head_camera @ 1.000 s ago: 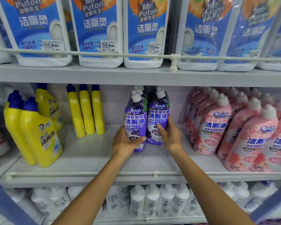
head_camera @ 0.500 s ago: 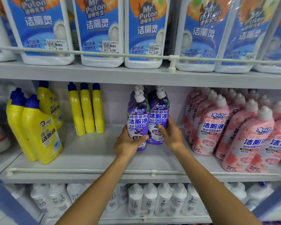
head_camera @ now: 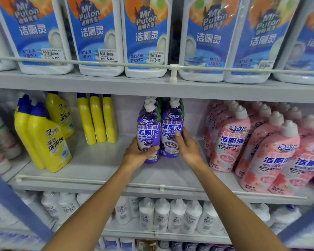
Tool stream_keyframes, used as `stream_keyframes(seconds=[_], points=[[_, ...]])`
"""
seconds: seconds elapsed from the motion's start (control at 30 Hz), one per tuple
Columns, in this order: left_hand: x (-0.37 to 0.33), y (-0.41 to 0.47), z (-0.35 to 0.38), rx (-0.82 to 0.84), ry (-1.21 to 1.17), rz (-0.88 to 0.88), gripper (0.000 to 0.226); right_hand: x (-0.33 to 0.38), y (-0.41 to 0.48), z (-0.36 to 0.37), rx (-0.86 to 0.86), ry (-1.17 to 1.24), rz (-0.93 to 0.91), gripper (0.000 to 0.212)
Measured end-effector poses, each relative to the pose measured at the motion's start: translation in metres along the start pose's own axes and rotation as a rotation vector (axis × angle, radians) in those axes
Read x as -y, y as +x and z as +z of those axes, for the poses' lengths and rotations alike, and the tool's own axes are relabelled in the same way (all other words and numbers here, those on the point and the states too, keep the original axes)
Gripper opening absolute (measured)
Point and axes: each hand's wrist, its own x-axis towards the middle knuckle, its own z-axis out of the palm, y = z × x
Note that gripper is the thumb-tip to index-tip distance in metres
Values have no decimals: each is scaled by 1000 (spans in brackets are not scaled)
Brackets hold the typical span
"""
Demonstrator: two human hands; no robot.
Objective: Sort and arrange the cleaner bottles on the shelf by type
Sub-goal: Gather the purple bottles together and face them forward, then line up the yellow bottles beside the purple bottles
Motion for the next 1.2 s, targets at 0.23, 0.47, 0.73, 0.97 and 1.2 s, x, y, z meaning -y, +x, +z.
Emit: stream_keyframes(seconds=[0.23,0.47,0.73,0.97,1.2], points=[[-13,-26,-20,-33,-218,-25,70,14,-43,-12,-27,217,137,32],[5,-67,-70,-166,-284,71,87,14,-87,1,67,273,111,39],[25,-76,-127,-292,-306,106,35,41,-82,71,176,276,46,78],[28,-33,-175,-322,-236,105,73,81,-42,152,178,195,-1,78],[17,41,-197,-349,-211,138,78,106,17,208,114,79,-59,40]])
